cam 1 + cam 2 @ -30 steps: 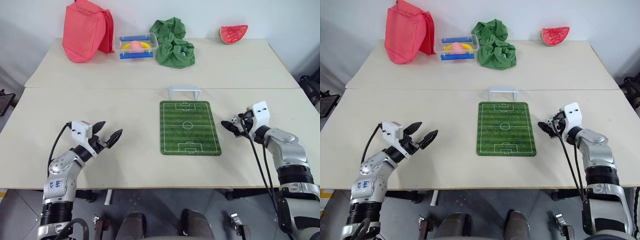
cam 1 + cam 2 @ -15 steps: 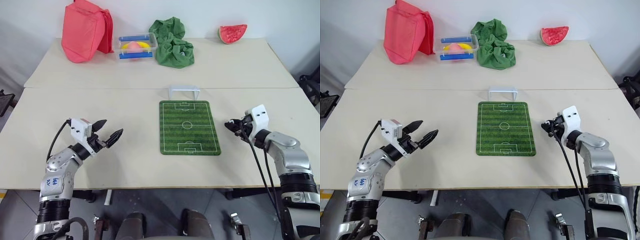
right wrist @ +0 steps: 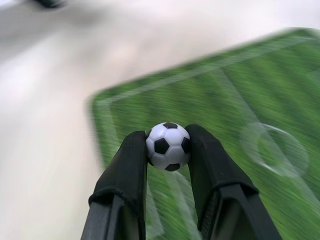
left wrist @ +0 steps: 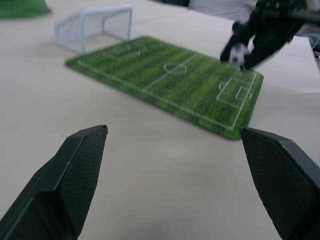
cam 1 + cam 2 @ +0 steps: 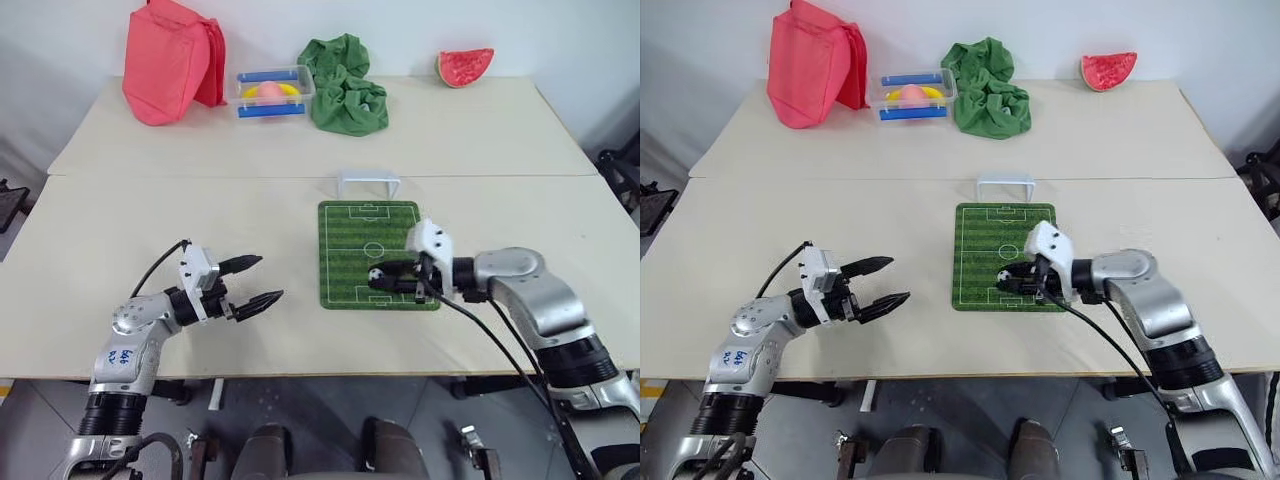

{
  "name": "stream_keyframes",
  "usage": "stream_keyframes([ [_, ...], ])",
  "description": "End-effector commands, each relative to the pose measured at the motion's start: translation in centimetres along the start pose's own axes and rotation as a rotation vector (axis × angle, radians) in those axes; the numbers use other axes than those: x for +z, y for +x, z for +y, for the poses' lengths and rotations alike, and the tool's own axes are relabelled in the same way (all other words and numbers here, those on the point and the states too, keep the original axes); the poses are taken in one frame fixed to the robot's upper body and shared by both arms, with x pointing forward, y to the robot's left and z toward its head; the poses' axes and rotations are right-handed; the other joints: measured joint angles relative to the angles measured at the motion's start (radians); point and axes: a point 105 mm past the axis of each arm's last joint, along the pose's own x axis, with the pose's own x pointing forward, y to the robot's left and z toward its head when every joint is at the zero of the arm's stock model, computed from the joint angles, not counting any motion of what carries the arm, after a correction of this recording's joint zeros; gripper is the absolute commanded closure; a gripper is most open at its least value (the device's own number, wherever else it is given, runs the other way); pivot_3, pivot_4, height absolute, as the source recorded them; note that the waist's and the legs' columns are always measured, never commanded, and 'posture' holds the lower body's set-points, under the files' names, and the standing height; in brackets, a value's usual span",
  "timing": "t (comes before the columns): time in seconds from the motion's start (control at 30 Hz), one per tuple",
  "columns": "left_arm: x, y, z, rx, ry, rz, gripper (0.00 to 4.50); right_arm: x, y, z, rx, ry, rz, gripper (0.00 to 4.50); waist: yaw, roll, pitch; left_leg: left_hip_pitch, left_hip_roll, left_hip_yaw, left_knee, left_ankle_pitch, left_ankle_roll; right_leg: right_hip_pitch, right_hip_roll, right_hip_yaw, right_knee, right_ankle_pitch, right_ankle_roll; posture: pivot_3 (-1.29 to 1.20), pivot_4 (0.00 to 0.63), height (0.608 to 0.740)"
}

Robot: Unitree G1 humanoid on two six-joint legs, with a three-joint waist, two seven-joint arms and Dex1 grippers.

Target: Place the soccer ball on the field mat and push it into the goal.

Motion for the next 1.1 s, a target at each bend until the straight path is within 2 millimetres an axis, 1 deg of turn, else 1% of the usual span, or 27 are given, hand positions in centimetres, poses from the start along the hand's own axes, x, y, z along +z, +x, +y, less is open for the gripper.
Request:
stream_keyframes([
  [0.03, 0.1, 0.1, -1.1, -0.063, 0.067, -0.022, 0.00, 0.5, 0.7, 0.2, 0.080, -0.075, 0.013, 3.67, -0.001, 0.000, 0.000, 0.000, 0.000, 0.000, 0.000, 0.000, 0.000, 0.000, 0.000, 0.000, 0.000, 0.000, 0.000, 0.00, 0.150, 0.740],
  [0.17, -0.7, -0.3, -2.2, -0.097, 0.097, -0.017, 0.00, 0.1, 1.1, -0.3, 0.098, -0.083, 0.022, 3.67, -0.002, 0.000, 0.000, 0.000, 0.001, 0.000, 0.000, 0.000, 0.000, 0.000, 0.000, 0.000, 0.000, 0.000, 0.000, 0.00, 0.150, 0.740],
  [0.23, -1.0, -0.5, -2.4, -0.098, 0.107, -0.016, 0.00, -0.1, 1.1, -0.5, 0.096, -0.082, 0.026, 3.67, -0.003, 0.000, 0.000, 0.000, 0.001, 0.000, 0.000, 0.000, 0.000, 0.000, 0.001, 0.000, 0.000, 0.000, 0.000, 0.00, 0.150, 0.740],
  [0.33, -1.6, -1.2, -2.9, -0.095, 0.131, 0.006, 0.00, -0.8, 0.3, -1.1, 0.074, -0.072, 0.045, 3.67, -0.002, 0.000, 0.000, 0.000, 0.001, 0.000, 0.000, 0.000, 0.000, 0.000, 0.001, 0.000, 0.000, 0.000, 0.000, 0.00, 0.150, 0.740],
  [0.47, -1.9, -1.3, -2.8, -0.078, 0.131, 0.010, 0.00, -2.1, 0.1, -1.1, 0.077, -0.056, 0.073, 3.67, 0.000, 0.000, 0.000, 0.000, 0.001, 0.000, 0.000, 0.000, 0.000, 0.000, 0.000, 0.000, 0.000, 0.000, 0.000, 0.00, 0.150, 0.740],
  [0.67, -1.9, -1.3, -2.4, -0.070, 0.142, 0.016, 0.00, -2.6, 0.5, -1.3, 0.065, -0.038, 0.066, 3.67, -0.003, 0.000, 0.000, 0.000, 0.001, 0.000, 0.000, 0.000, 0.000, 0.000, 0.001, 0.000, 0.001, 0.000, 0.000, 0.00, 0.150, 0.740],
  [0.87, -1.7, -1.3, -2.0, -0.061, 0.155, 0.019, 0.00, -3.2, 0.4, -1.2, 0.075, -0.028, 0.076, 3.67, -0.003, 0.000, 0.000, 0.000, 0.001, 0.000, 0.001, 0.000, 0.000, 0.000, 0.001, 0.000, 0.001, 0.000, 0.000, 0.00, 0.150, 0.740],
  [0.93, -1.7, -1.3, -2.0, -0.061, 0.153, 0.019, 0.00, -3.3, 0.5, -1.2, 0.078, -0.026, 0.080, 2.95, -0.003, 0.000, 0.000, 0.000, 0.001, 0.000, 0.001, 0.000, 0.000, 0.000, 0.001, 0.000, 0.001, 0.000, 0.000, 0.00, 0.150, 0.740],
  [1.0, -1.6, -1.3, -2.0, -0.061, 0.154, 0.020, 0.00, -3.2, 0.5, -1.1, 0.078, -0.030, 0.076, 2.47, -0.003, 0.000, 0.000, 0.000, 0.001, 0.000, 0.002, 0.000, 0.000, 0.000, 0.001, 0.000, 0.002, 0.000, 0.000, 0.00, 0.150, 0.740],
  [1.1, -1.6, -1.3, -1.9, -0.060, 0.153, 0.020, 0.00, -3.0, 0.5, -1.0, 0.085, -0.036, 0.067, 2.47, -0.003, 0.000, 0.000, 0.000, 0.001, 0.000, 0.002, 0.000, 0.000, 0.000, 0.000, 0.000, 0.002, 0.000, -0.001, 0.00, 0.150, 0.740],
])
